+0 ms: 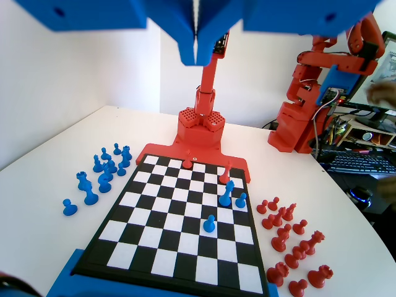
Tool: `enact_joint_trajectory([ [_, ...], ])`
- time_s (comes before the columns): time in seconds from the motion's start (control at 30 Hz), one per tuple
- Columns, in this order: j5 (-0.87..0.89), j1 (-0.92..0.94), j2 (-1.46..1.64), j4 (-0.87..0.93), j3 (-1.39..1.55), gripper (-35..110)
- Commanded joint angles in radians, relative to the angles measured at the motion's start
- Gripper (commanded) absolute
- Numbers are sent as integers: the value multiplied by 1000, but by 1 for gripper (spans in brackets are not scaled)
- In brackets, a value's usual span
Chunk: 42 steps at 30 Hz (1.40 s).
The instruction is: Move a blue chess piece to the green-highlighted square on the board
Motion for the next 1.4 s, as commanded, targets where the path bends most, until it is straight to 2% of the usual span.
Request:
enact_joint_trajectory([
  [0.0, -14, 12, 3, -18, 5, 1],
  [1.1, -9, 15, -2, -15, 2, 1],
  [1.37, 104, 74, -325, 12, -235, 1],
])
